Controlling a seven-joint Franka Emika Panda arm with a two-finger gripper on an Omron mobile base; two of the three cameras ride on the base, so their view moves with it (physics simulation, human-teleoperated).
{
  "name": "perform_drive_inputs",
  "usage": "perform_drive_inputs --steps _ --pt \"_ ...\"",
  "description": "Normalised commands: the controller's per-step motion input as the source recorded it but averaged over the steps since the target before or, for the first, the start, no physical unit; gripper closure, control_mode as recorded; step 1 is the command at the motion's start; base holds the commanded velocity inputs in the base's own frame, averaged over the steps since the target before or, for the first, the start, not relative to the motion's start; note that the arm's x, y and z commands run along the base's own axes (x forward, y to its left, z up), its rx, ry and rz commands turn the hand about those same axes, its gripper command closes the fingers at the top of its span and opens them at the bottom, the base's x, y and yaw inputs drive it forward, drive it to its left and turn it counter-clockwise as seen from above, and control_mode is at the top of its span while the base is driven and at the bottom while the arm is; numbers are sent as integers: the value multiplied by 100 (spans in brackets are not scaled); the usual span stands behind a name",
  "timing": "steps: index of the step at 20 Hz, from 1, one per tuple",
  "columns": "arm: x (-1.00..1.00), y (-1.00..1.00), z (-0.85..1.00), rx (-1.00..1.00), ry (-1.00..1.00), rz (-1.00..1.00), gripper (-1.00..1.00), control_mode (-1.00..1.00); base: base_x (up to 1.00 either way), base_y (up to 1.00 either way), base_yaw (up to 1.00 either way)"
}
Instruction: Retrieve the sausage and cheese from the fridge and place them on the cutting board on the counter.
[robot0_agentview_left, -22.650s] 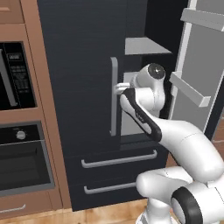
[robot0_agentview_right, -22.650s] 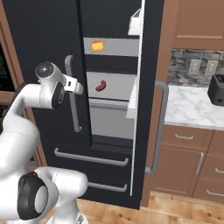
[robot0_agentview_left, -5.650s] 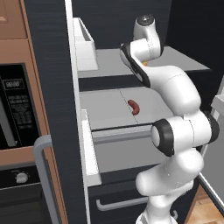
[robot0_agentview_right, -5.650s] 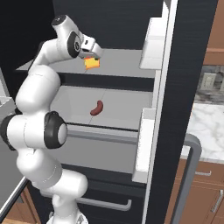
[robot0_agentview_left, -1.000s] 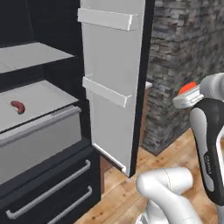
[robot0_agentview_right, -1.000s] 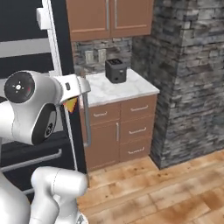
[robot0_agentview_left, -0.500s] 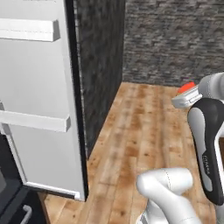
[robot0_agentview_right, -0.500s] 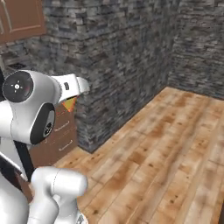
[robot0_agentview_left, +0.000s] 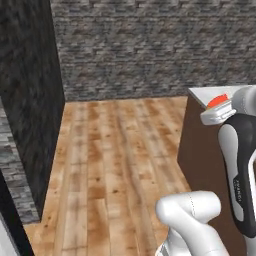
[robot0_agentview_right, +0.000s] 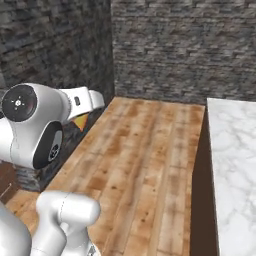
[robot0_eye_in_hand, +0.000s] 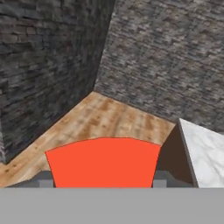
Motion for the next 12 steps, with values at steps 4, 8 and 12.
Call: perform_drive_inputs --steps 4,8,12 --pt "0 0 0 0 0 0 100 100 100 43 -18" --pt "0 0 0 0 0 0 100 100 100 32 -18" --pt "0 0 0 0 0 0 100 100 100 33 -13"
